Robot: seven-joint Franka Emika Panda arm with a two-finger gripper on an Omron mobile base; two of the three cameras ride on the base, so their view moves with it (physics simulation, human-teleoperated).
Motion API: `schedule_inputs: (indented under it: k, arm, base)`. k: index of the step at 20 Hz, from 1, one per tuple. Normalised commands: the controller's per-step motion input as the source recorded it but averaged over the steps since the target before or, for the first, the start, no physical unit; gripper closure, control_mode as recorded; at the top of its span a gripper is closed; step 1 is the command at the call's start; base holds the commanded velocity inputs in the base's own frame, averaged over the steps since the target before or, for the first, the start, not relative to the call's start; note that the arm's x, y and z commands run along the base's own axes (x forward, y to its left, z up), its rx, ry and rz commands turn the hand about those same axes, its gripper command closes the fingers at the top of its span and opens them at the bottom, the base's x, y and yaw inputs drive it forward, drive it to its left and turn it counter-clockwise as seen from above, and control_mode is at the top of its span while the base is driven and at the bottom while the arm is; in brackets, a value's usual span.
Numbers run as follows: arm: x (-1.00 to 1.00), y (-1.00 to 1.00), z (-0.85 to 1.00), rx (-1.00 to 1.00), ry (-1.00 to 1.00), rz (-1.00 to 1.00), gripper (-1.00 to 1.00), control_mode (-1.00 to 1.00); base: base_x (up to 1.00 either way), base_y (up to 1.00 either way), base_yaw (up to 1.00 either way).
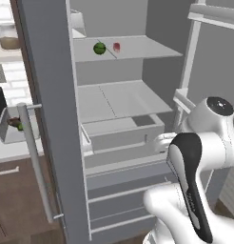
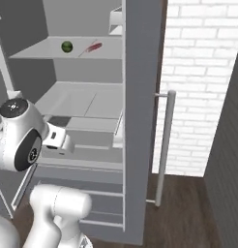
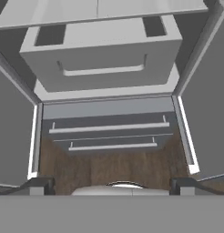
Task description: Place one avocado and one steak in each tupperware on the nearby counter, to pack two identical lunches.
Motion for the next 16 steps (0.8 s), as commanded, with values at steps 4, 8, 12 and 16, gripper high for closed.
schedule_inputs:
  k: [4,8,12,16]
  arm:
    - [0.0,0.0,0.0,0.0,0.0,0.0,-1.0,1.0]
    - [0.0,0.0,0.0,0.0,0.0,0.0,-1.0,1.0]
    - [0.41,0.02,-0.12,-0.01,0.0,0.0,-1.0,-1.0]
    - [0.04,0.06,0.26,-0.09,-0.2,0.0,-1.0,-1.0]
  base:
    - [0.85,-0.06,0.0]
    - [0.73,0.01,0.0]
    - [0.0,0.0,0.0]
    - [0.0,0.0,0.0]
